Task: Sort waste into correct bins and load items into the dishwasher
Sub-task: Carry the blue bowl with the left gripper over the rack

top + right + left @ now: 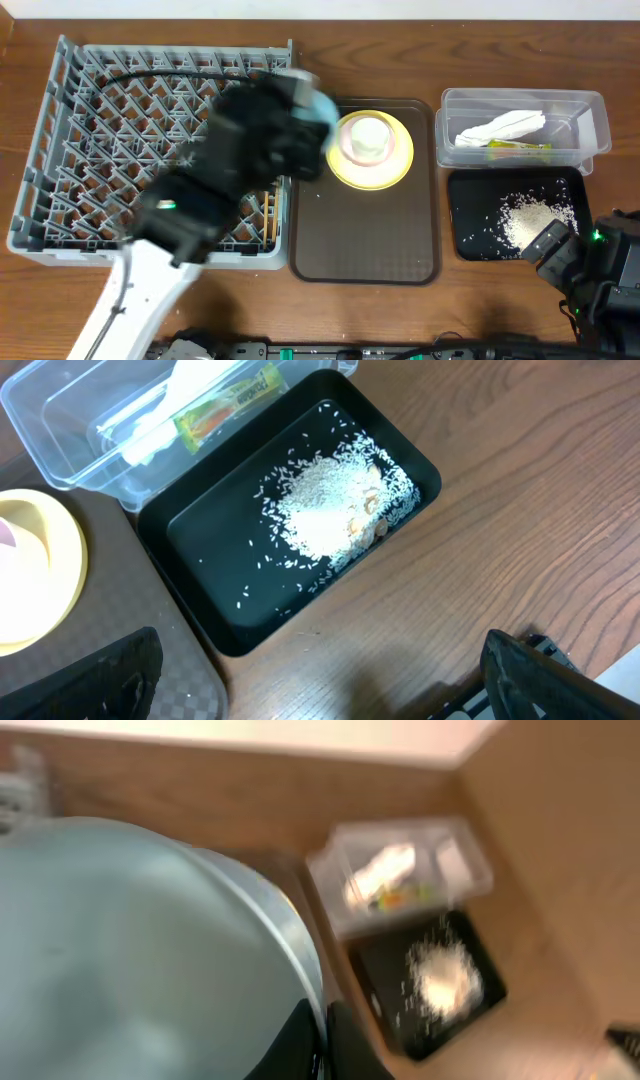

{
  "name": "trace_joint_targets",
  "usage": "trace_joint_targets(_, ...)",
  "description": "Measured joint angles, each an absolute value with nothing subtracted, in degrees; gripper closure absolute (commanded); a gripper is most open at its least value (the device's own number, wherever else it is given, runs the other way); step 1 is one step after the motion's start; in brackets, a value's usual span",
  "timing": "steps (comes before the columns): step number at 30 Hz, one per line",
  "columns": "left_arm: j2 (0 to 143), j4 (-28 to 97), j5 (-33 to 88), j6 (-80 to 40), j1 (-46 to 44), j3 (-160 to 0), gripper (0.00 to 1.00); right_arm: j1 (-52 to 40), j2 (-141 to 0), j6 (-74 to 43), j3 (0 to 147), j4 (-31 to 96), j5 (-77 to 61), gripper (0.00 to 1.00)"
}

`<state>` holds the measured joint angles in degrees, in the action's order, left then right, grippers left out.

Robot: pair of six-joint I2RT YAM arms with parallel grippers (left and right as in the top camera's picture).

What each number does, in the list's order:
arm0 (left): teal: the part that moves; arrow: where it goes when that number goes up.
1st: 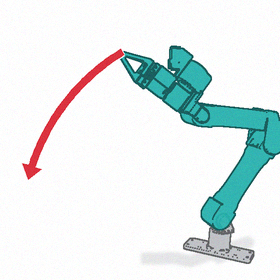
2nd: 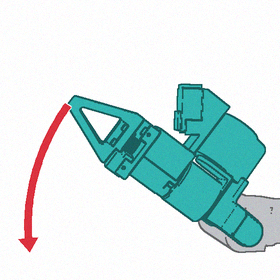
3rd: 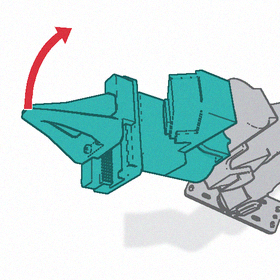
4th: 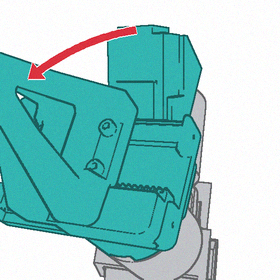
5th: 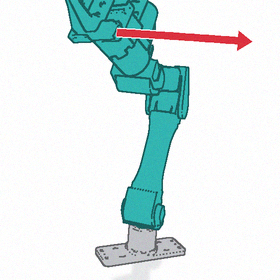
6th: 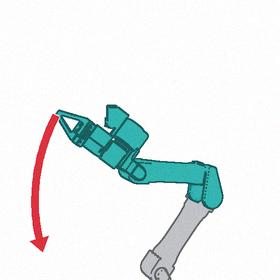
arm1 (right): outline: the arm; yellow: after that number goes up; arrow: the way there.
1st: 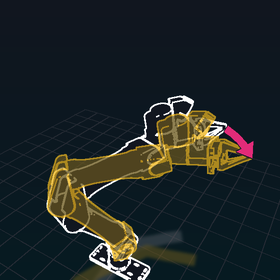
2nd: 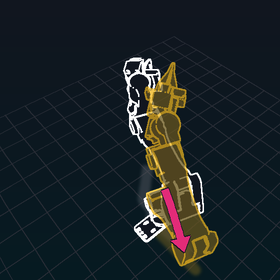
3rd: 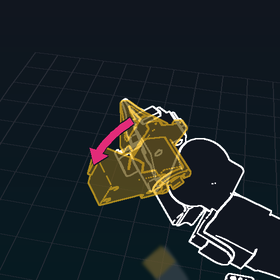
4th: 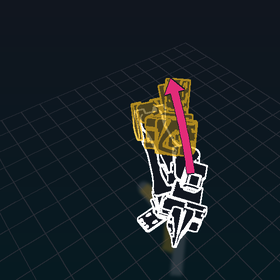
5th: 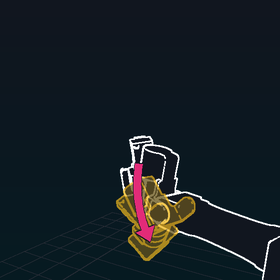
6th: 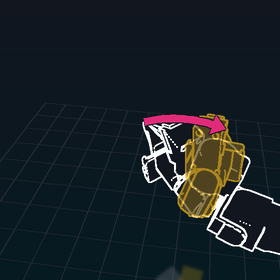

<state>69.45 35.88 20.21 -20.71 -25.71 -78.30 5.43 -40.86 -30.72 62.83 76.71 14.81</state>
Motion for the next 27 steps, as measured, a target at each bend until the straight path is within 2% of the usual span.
trace_joint_targets(8, 76.97, 43.51, 63.31, -19.64, 7.16, -77.80, 0.92, 5.43, -40.86, -30.72, 62.83, 76.73, 14.81, 0.01)
trace_joint_targets(13, 83.22, 54.96, 82.63, -9.76, 16.58, -73.03, 0.92, 5.43, -40.86, -30.72, 62.83, 76.69, 14.81, 0.01)
trace_joint_targets(20, 87.83, 56.45, 86.65, -0.97, 19.79, -62.28, 0.92, 5.43, -40.86, -30.72, 62.83, 76.71, 14.81, 0.01)
trace_joint_targets(27, 88.82, 56.62, 80.36, 1.58, 25.52, -58.00, 0.92, 5.43, -40.86, -30.72, 62.83, 76.71, 14.81, 0.01)
